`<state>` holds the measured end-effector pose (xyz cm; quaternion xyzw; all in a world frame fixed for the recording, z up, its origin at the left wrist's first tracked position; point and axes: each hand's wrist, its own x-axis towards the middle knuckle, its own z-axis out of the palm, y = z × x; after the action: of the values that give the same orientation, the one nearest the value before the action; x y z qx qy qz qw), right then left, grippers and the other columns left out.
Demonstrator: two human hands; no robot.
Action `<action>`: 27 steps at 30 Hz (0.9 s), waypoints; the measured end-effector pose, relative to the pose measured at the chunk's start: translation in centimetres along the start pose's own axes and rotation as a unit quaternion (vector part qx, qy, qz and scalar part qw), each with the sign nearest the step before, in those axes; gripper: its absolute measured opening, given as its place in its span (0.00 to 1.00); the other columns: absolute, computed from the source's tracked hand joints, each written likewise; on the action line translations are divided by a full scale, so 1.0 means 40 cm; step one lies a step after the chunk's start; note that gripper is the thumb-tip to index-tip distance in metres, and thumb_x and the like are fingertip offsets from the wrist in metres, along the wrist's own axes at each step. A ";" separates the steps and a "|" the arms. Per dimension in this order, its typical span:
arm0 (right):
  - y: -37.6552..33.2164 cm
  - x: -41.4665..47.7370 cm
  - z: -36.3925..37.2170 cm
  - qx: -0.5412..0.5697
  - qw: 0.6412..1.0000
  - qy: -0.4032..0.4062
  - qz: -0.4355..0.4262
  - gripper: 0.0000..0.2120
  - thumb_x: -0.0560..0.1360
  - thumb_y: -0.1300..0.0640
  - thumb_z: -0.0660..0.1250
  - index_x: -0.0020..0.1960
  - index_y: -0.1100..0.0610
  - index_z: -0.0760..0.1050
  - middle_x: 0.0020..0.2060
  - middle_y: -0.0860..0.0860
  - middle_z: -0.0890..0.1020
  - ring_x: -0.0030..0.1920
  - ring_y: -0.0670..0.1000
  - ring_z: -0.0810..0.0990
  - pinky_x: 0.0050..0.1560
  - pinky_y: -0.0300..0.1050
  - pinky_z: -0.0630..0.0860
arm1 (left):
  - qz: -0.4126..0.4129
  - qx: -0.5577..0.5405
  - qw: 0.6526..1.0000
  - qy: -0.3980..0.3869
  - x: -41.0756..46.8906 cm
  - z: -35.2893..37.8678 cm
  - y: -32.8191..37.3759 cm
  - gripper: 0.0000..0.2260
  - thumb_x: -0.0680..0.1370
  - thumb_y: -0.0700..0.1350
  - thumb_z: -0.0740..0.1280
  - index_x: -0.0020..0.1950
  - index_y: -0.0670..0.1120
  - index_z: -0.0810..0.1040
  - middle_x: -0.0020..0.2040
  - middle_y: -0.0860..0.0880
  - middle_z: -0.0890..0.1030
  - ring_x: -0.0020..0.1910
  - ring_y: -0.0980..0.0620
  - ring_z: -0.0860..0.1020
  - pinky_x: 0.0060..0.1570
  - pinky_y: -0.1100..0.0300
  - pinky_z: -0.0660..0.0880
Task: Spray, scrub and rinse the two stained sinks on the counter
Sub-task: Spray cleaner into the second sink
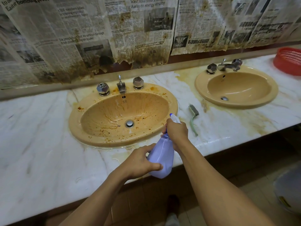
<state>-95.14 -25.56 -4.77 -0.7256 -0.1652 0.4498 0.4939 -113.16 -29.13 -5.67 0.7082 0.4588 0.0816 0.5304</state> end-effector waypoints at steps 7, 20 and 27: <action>-0.003 -0.016 0.012 0.011 0.997 -0.047 -0.054 0.06 0.76 0.55 0.65 0.46 0.43 0.76 0.33 0.51 0.84 0.41 0.54 0.84 0.49 0.50 0.80 | -0.006 0.004 1.000 0.027 -0.005 -0.014 -0.011 0.33 0.65 0.58 0.75 0.70 0.60 0.77 0.60 0.59 0.80 0.53 0.55 0.80 0.47 0.56 0.78; 0.013 -0.039 0.040 -0.004 0.998 -0.034 -0.054 0.16 0.75 0.53 0.61 0.61 0.48 0.78 0.28 0.49 0.82 0.37 0.54 0.82 0.48 0.52 0.83 | -0.002 0.005 0.999 0.047 -0.031 -0.018 -0.035 0.33 0.66 0.56 0.76 0.71 0.58 0.77 0.60 0.60 0.80 0.54 0.57 0.79 0.50 0.56 0.79; 0.006 -0.056 0.067 -0.022 0.999 -0.018 -0.044 0.21 0.75 0.55 0.60 0.67 0.50 0.78 0.32 0.51 0.82 0.36 0.54 0.81 0.43 0.50 0.81 | -0.005 -0.015 0.999 0.044 -0.045 -0.027 -0.048 0.22 0.68 0.52 0.77 0.57 0.71 0.77 0.56 0.60 0.83 0.53 0.54 0.81 0.53 0.50 0.79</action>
<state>-98.59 -25.66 -4.16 -0.7202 -0.2153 0.4366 0.4943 -115.92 -29.69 -6.13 0.6938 0.4838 0.1172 0.5205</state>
